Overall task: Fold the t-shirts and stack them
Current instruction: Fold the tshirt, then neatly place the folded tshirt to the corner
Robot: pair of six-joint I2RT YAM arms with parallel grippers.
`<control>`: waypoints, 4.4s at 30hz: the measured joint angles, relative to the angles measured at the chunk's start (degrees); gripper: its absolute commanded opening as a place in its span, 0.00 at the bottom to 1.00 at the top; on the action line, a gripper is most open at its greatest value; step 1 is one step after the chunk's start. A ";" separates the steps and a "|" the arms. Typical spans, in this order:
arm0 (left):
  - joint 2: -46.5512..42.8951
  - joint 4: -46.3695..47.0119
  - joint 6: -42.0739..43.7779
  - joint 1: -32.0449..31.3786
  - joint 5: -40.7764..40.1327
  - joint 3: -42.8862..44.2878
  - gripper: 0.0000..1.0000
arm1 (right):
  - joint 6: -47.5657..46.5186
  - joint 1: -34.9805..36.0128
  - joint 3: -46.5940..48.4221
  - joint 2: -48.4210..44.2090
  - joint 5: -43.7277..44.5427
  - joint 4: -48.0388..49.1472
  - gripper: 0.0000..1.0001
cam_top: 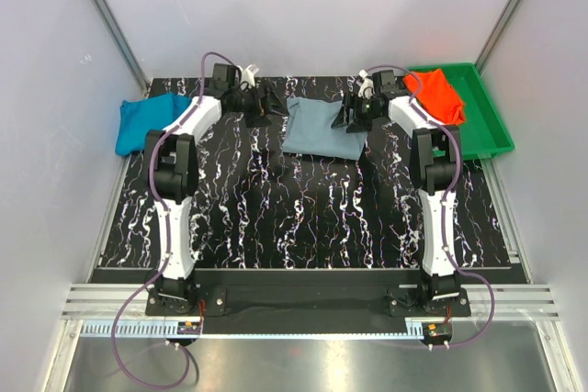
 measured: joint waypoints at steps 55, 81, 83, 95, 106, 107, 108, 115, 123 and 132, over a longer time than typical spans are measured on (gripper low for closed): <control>18.58 5.22 -1.86 -4.63 -1.22 14.12 0.55 | 1.79 7.10 14.56 8.41 -4.26 -5.51 0.73; 20.11 7.28 -4.63 -4.52 1.25 12.39 0.00 | 1.68 7.15 14.56 8.41 -4.15 -5.60 0.74; 20.06 6.56 -3.72 -4.50 1.14 12.39 0.00 | 1.31 7.15 14.56 8.41 -4.02 -5.66 0.74; 11.87 -9.86 9.55 2.19 -5.33 12.44 0.00 | -3.26 5.73 14.34 -1.51 0.94 -6.56 0.77; 0.96 -22.45 20.81 11.26 -12.55 11.52 0.00 | -5.16 0.79 10.82 -11.63 2.49 -5.73 0.78; 0.35 -23.10 21.44 11.61 -13.03 11.52 0.00 | -5.18 0.66 10.51 -11.63 2.54 -5.75 0.78; -0.17 -23.74 22.03 12.00 -13.49 11.52 0.00 | -5.18 0.63 10.19 -11.63 2.73 -5.79 0.78; -2.49 -26.88 25.70 15.98 -16.37 11.52 0.00 | -5.22 0.42 9.29 -11.63 2.84 -6.14 0.78; -2.80 -33.18 31.52 21.33 -21.38 14.71 0.00 | -5.33 0.24 7.87 -11.67 2.86 -6.14 0.78; -2.80 -34.07 34.62 21.84 -25.22 20.70 0.00 | -5.35 0.15 5.40 -13.51 2.86 -5.92 0.78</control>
